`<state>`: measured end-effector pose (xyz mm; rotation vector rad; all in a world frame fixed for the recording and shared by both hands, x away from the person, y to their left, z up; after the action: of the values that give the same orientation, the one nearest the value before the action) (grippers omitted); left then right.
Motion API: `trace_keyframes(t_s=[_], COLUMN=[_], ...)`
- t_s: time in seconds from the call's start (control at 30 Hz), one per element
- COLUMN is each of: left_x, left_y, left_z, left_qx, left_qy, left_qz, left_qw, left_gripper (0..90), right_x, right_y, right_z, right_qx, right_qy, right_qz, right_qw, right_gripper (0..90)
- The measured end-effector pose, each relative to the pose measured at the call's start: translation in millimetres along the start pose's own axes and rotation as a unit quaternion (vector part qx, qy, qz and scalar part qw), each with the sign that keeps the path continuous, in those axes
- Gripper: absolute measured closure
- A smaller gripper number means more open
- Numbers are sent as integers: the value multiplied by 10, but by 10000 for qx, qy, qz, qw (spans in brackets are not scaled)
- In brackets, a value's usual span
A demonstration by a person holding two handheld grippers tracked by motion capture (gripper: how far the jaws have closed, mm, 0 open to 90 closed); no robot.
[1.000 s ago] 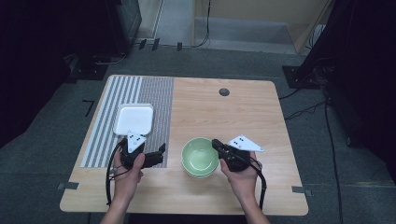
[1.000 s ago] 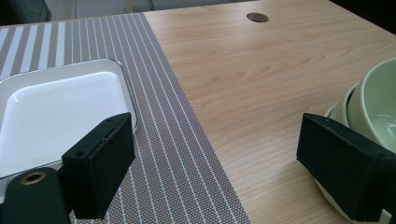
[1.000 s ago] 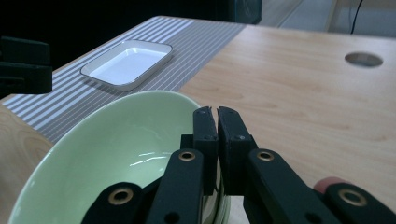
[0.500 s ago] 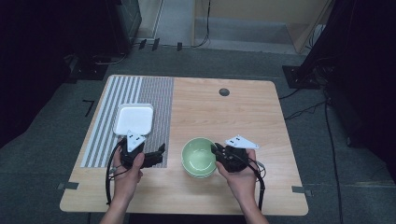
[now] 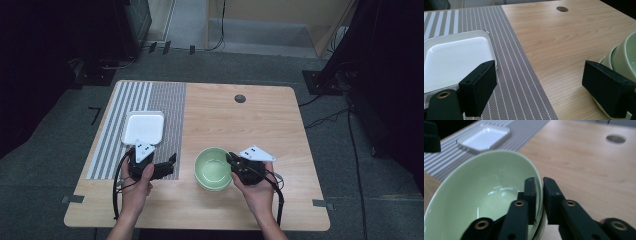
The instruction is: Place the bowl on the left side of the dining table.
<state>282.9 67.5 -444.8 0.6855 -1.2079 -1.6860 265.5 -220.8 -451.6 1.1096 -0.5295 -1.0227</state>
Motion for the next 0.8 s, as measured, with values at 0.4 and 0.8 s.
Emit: trace_keyframes(t_s=[0.4, 0.8], left_x=[113, 371], left_y=[57, 171], left_z=[38, 114], left_qx=[179, 214], left_qy=[-419, -1202], left_qz=[250, 309], left_qw=[9986, 9920], left_gripper=[120, 135], right_x=[-81, -129], right_y=[-14, 107], right_z=[28, 163], right_qx=[371, 876], right_qy=[-222, -389], right_qz=[561, 738], right_qw=[9975, 9927], right_gripper=[862, 864])
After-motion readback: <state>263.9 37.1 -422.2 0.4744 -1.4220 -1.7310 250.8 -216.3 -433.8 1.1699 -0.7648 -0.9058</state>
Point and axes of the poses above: each handheld gripper's, and its own axes: z roughly backward along the jaws, y roughly out of its top, x roughly to its right, the point moved 2 cm from there along -z, roughly forward along the jaws, and after that the axes turned 10 degrees about x, right-handed, at the moved point
